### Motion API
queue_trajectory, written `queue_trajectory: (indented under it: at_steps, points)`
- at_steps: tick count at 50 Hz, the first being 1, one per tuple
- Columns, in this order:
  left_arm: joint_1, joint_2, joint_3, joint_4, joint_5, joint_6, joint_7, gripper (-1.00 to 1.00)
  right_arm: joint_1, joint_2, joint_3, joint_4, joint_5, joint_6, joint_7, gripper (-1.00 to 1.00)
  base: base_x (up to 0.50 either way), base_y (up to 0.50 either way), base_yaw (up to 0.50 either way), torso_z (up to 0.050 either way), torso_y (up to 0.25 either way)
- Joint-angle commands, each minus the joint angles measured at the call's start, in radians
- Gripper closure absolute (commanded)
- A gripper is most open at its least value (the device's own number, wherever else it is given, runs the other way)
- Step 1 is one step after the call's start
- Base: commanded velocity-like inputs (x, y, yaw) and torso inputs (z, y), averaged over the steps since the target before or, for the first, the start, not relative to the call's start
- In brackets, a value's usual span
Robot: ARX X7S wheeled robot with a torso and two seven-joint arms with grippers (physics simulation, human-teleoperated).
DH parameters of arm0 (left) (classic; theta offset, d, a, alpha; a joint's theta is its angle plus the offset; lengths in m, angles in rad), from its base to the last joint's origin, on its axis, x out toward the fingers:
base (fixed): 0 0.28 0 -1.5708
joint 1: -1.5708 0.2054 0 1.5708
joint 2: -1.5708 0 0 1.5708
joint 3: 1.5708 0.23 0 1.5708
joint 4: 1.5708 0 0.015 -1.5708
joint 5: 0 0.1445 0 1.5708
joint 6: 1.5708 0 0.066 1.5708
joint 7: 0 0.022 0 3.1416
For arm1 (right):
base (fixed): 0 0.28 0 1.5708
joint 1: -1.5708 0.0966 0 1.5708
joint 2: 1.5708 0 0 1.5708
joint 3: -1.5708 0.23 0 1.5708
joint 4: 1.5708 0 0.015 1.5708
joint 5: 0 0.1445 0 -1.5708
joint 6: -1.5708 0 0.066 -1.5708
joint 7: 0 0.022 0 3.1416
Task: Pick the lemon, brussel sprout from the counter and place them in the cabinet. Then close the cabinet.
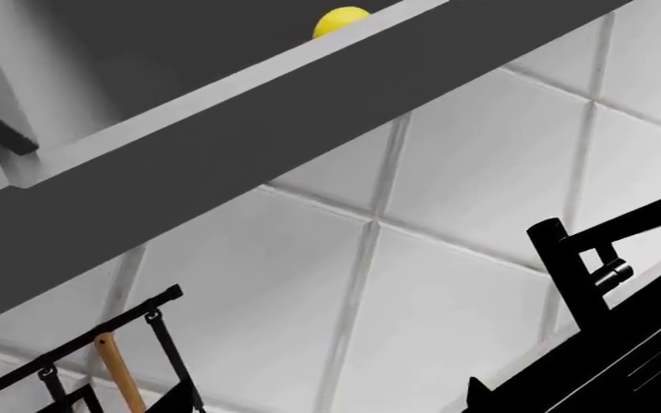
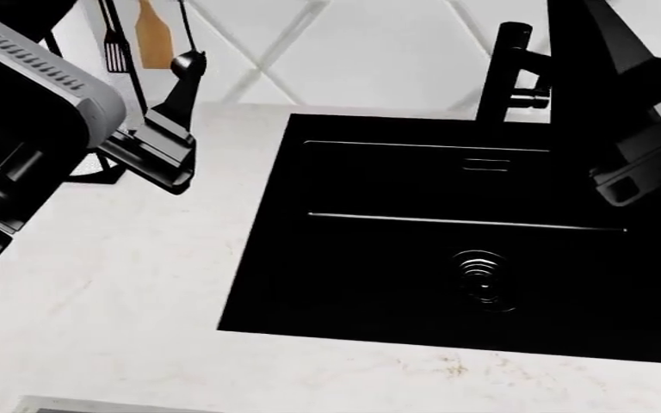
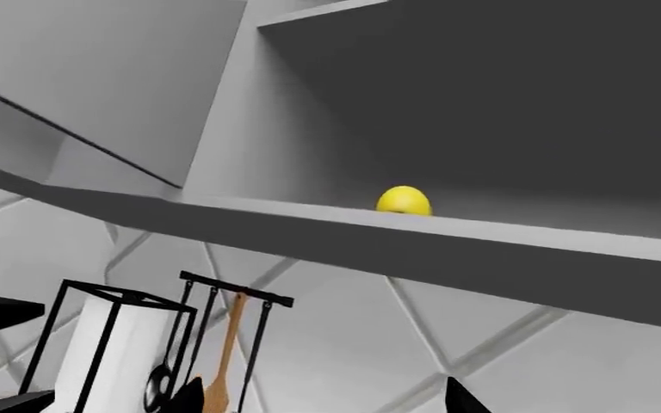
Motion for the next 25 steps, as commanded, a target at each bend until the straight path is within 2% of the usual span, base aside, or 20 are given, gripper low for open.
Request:
queue_trajectory:
  at_steps: [1,7,15,25]
  points:
    - [0.004,-0.003,0.001,0.000,0.000,0.004,-0.001,-1.00,-0.014,0.000,0.010,-0.001,0.002,-0.010,0.000,-1.00,-0.01,0.07,0.00,0.000,0.000]
    - [0.003,-0.003,0.003,-0.001,-0.001,0.005,-0.003,-1.00,-0.021,0.001,0.011,-0.001,-0.003,-0.012,-0.003,-1.00,-0.01,0.10,0.00,0.000,0.000]
    - [0.005,-0.005,0.005,-0.001,-0.004,0.004,-0.004,-1.00,-0.031,0.000,0.018,0.000,0.008,-0.019,0.001,-1.00,-0.02,0.29,0.00,0.000,0.000]
    - [0.008,-0.010,0.004,-0.002,-0.004,0.009,-0.005,-1.00,-0.029,0.001,0.018,0.001,0.018,-0.022,0.004,-1.00,0.08,0.05,0.00,0.000,0.000]
